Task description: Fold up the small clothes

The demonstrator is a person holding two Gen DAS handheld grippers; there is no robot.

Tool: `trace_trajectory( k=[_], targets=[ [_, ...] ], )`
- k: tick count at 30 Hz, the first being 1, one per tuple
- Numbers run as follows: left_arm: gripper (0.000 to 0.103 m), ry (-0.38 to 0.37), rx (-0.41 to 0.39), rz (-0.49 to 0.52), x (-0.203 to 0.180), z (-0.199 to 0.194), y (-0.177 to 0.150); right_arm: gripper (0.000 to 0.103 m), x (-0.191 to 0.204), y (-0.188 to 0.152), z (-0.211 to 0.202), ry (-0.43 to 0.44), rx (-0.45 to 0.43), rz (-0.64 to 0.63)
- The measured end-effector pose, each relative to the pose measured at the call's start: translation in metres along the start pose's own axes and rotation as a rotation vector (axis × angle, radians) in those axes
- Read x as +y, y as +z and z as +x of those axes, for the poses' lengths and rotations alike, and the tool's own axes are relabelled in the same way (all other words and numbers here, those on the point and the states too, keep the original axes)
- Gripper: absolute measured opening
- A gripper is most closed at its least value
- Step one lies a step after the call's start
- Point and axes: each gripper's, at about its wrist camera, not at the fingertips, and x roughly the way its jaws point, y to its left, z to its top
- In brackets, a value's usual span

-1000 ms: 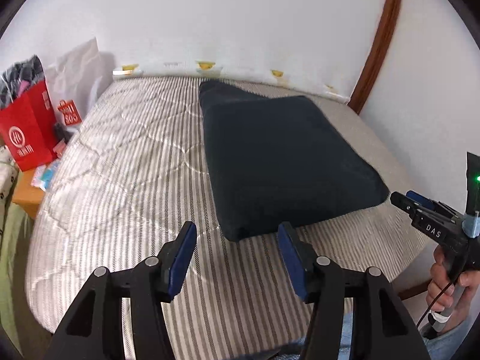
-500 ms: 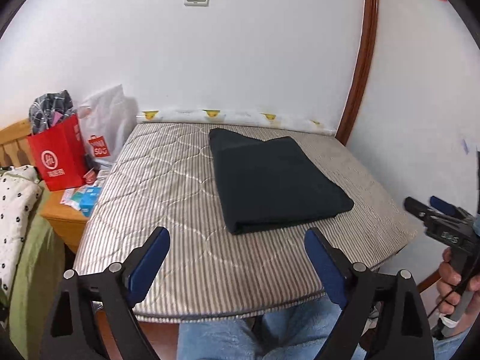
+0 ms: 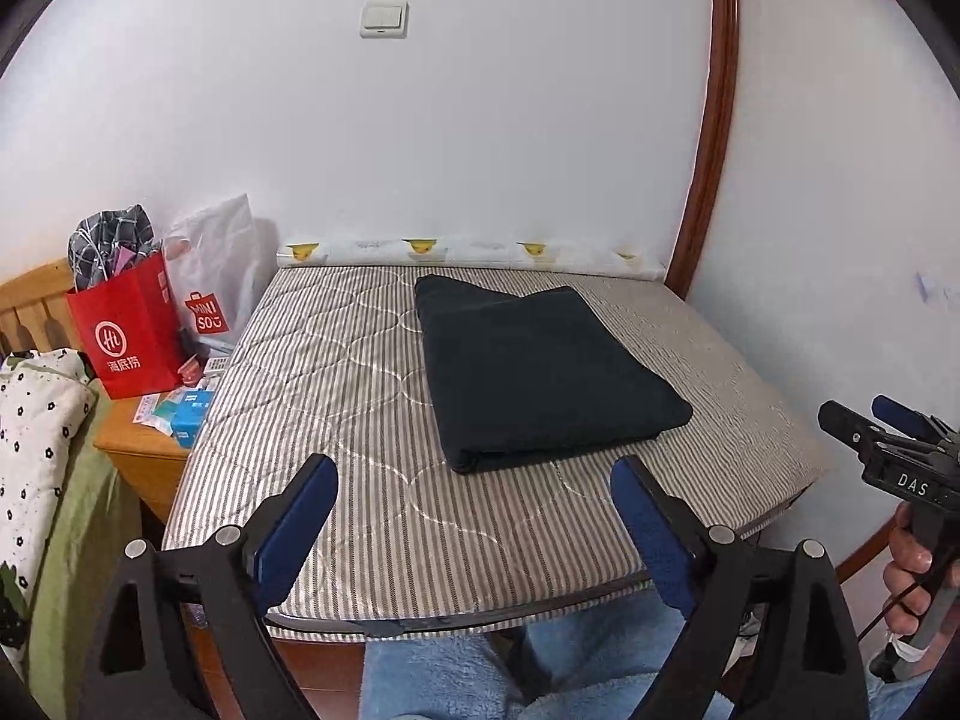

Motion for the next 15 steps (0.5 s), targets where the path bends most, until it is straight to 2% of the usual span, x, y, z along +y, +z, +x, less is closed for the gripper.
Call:
trace_trajectory(
  k=[15],
  targets=[
    [0.092,0.005,0.007,0.007,0.0004,0.0007,-0.0044,0.102,0.0072,-0.0044,0.0021,0.002,0.007,-0.002]
  ],
)
